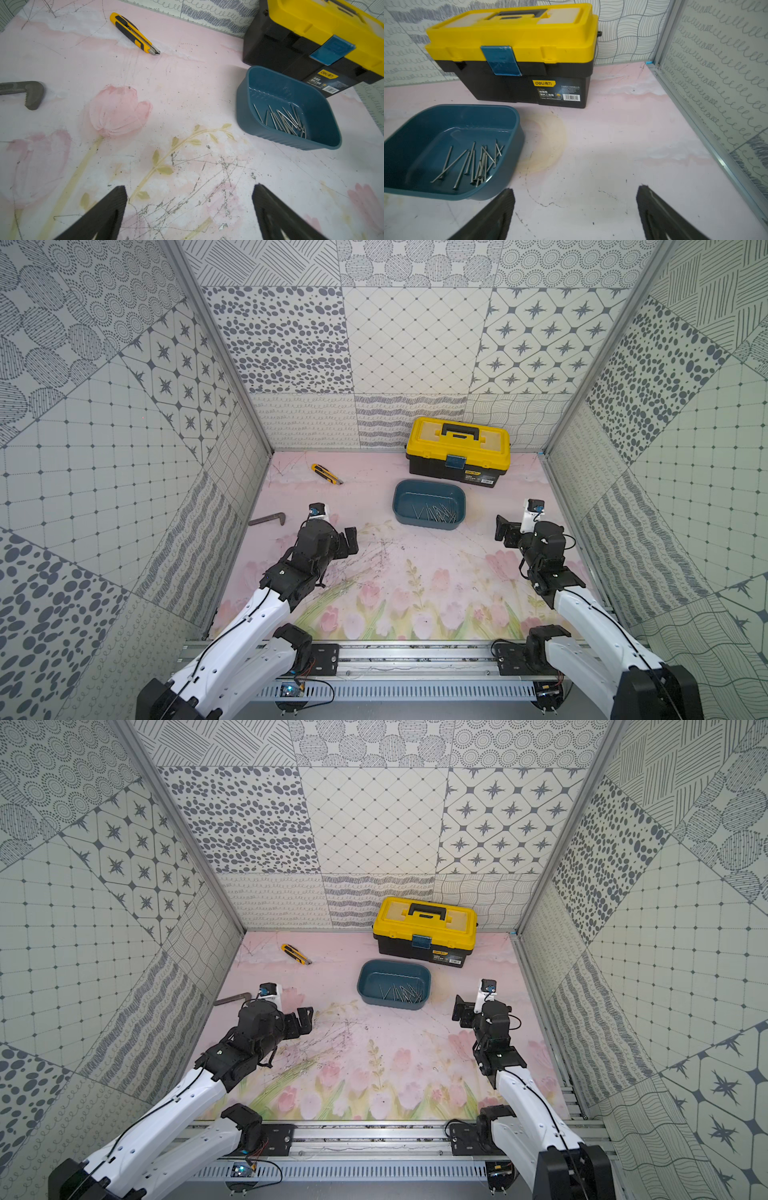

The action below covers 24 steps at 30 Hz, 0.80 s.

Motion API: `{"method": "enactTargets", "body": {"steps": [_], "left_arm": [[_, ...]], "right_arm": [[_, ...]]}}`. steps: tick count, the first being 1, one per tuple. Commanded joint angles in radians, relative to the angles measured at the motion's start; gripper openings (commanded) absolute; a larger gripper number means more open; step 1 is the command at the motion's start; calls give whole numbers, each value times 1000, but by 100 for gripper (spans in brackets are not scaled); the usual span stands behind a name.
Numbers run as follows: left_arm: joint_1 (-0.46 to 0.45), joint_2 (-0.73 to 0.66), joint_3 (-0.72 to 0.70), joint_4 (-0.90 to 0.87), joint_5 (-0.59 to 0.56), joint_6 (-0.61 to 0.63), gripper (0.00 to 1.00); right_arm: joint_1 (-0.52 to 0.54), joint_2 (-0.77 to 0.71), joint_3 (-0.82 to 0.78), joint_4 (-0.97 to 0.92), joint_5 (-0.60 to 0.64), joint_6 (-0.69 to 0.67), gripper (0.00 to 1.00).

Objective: Put the nails on the desktop into the storage box
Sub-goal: Reset both arms

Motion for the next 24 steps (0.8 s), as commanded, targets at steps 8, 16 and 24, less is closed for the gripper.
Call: {"method": "enactTargets", "body": {"steps": [8,16,24], "left_arm": [[130,76,-46,207,-9,171,100],[259,191,-60,356,40,233,100],[340,417,-88,595,125,314,100]], "right_arm": [[-69,361,4,470,-33,-40,96],[-99,462,28,534,-99,-19,97],[-99,453,35,512,-131,-29,97]]}}
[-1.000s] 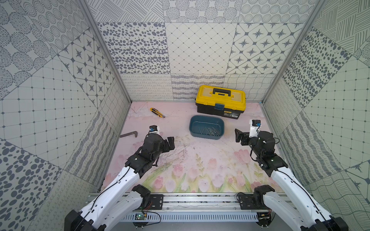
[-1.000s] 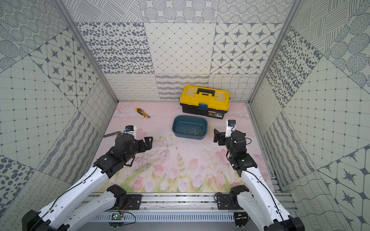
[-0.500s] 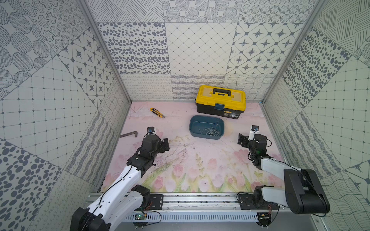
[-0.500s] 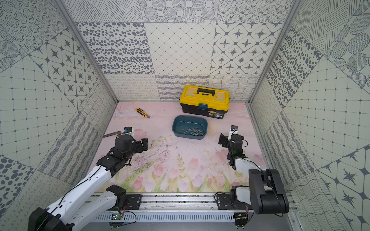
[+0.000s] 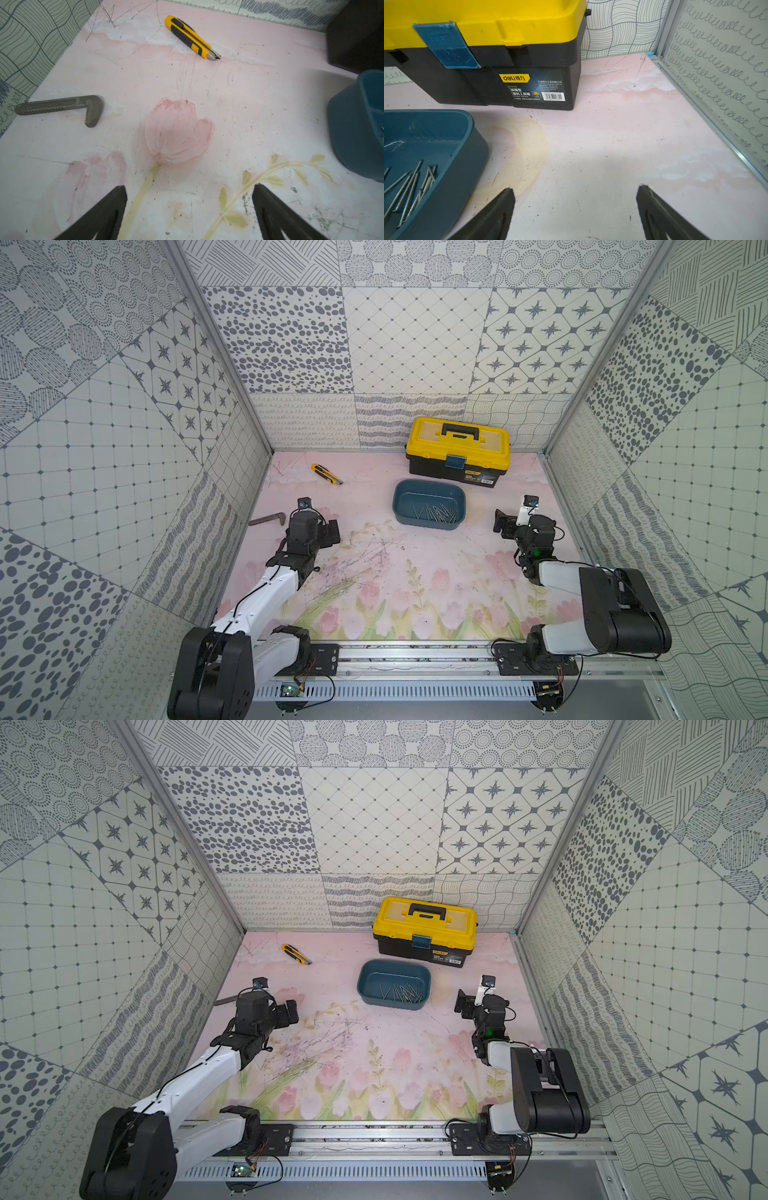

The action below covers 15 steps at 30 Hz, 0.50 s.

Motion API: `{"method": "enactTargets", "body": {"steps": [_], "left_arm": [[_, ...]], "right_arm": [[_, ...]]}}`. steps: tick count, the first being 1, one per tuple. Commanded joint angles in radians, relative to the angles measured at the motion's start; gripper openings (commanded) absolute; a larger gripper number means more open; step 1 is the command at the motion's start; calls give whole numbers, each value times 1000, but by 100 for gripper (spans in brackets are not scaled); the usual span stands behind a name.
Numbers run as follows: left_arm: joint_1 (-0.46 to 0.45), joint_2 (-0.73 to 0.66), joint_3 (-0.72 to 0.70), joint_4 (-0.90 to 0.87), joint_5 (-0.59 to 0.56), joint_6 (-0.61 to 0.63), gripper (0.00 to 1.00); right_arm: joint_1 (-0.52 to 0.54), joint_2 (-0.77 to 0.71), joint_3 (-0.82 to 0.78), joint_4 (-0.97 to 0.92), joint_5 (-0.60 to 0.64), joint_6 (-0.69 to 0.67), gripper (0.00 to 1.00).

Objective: Put the nails on the desktop into the storage box
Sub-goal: Reset both arms

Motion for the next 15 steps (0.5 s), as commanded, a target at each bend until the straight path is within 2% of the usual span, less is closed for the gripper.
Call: {"method": "enactTargets", "body": {"steps": [1,7,15], "left_arm": [[38,131,-16,267,84,97,100],[47,264,-52,461,107,115,100],[49,352,-85,633,194,133,99]], "right_arm": [[-3,1,24,36,-24,-9,96],[-3,13,40,20,-46,-17,97],[-3,45,41,50,-66,-26,97]]}}
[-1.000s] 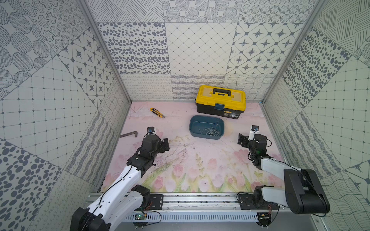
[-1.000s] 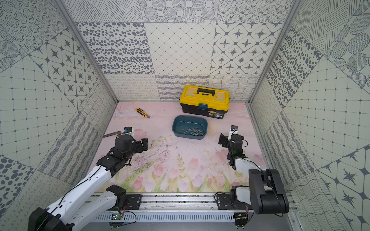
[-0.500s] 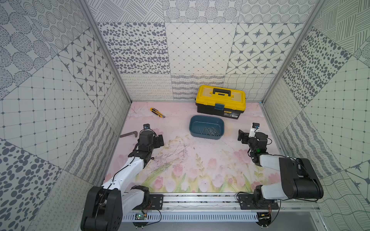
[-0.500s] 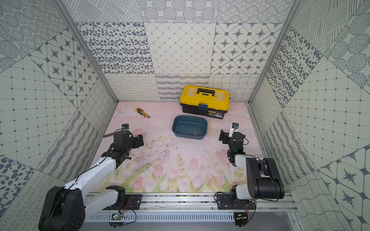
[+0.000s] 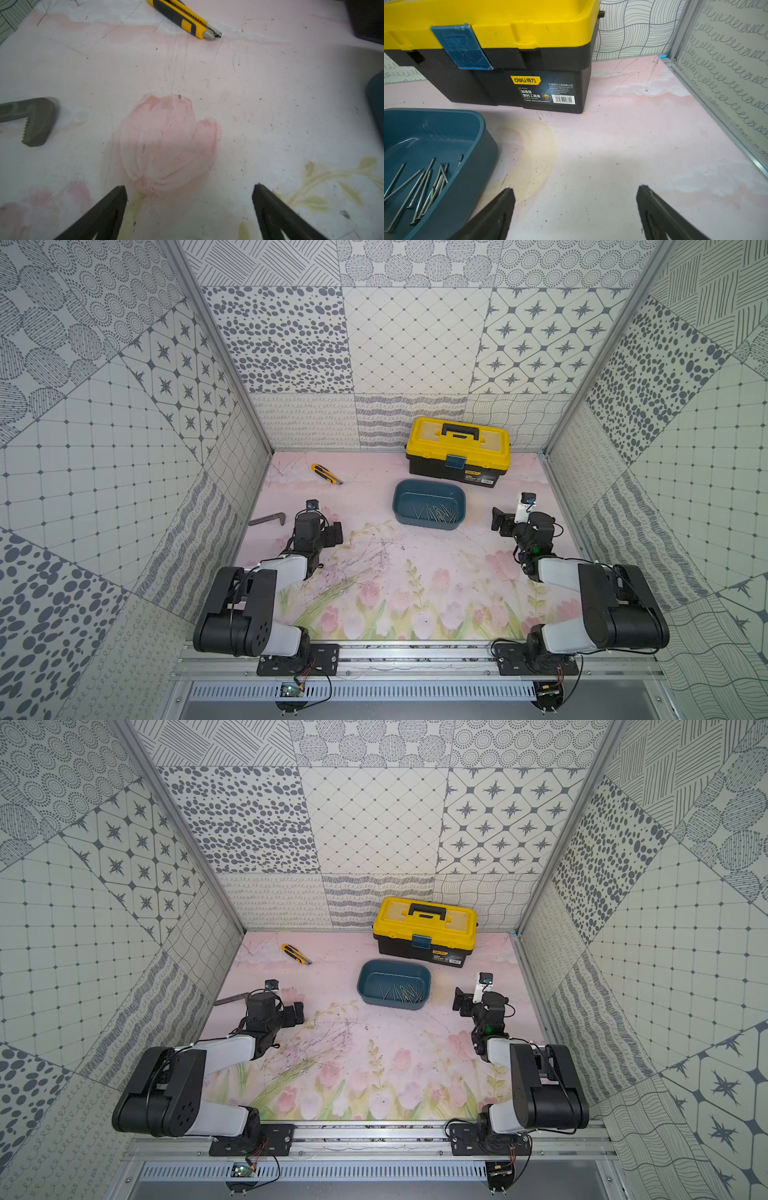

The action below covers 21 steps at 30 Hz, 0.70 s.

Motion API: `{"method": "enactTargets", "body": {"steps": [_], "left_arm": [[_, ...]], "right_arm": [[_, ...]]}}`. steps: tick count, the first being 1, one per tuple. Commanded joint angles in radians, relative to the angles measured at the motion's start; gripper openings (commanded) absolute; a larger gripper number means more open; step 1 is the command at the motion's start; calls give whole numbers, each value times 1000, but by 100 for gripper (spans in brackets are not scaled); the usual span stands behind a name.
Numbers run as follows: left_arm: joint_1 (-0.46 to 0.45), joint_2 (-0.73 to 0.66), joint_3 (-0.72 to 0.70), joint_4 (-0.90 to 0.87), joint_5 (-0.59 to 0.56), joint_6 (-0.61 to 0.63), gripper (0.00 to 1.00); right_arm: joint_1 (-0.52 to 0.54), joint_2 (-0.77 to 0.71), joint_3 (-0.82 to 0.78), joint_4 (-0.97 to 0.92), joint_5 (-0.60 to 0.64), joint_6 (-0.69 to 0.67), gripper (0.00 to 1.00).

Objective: Put the nails on the desktop into the storage box
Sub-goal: Reset both arms

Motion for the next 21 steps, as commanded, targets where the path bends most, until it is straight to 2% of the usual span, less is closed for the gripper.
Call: {"method": "enactTargets", "body": {"steps": [1,9,21], "left_arm": [[11,55,-34,273,99,52,99],[12,104,-54,352,128,66,100],[16,104,-53,353,135,64,100]], "right_arm": [[-3,17,10,55,-23,-14,96],[-3,43,3,95,-16,-14,97],[-2,94,-22,185,-48,-27,97]]}}
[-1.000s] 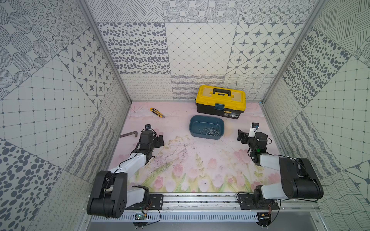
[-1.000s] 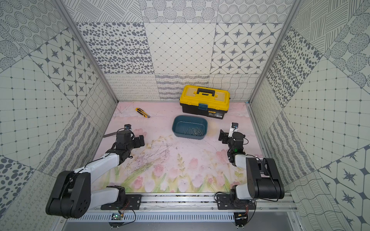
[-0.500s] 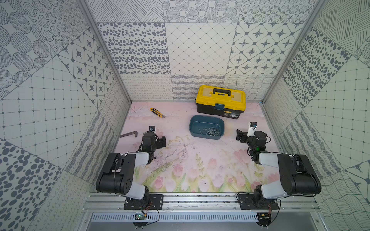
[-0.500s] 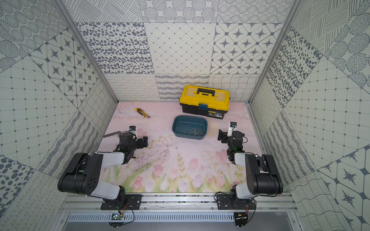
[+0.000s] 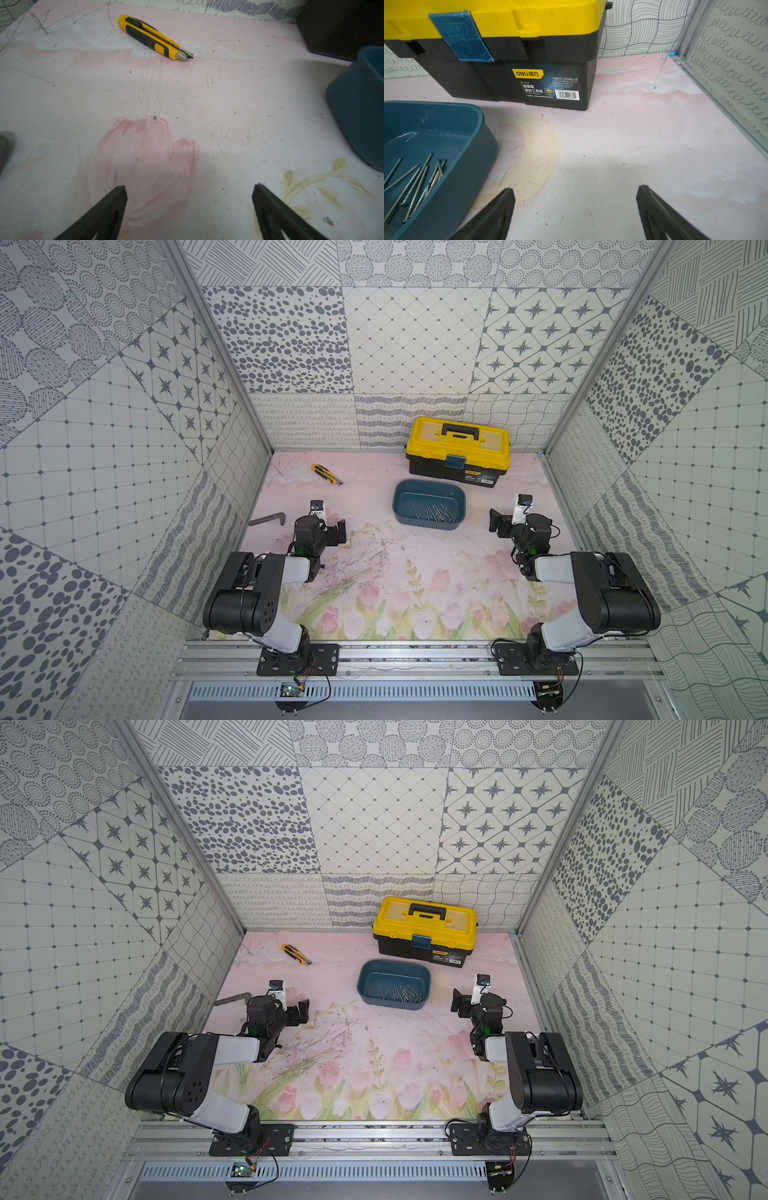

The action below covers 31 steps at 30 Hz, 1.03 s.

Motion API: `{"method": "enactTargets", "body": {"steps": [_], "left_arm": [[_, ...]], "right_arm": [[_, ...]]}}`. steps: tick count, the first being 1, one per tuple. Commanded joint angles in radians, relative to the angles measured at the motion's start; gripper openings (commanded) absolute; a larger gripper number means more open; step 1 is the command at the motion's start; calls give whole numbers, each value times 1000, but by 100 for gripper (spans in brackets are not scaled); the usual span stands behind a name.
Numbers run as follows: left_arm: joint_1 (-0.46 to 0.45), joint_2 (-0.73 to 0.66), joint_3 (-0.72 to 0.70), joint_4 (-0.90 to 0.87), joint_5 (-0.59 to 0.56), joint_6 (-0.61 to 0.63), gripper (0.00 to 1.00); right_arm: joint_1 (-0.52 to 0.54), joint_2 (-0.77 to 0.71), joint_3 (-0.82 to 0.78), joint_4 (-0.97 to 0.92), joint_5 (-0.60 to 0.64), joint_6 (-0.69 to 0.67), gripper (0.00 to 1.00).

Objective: Put the nails on the desktop into the storage box
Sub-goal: Reset both arms

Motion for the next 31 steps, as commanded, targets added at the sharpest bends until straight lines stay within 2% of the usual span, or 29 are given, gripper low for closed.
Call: {"method": "enactTargets", "body": {"steps": [1,4,31], "left_arm": [[6,6,-6,81,28,20,99],[7,5,-5,80,28,20,99],[6,8,-5,79,28,20,100]], "right_arm": [[1,9,9,37,-19,-23,97],[27,10,26,7,27,-41,97],[26,10,24,11,26,-41,97]]}}
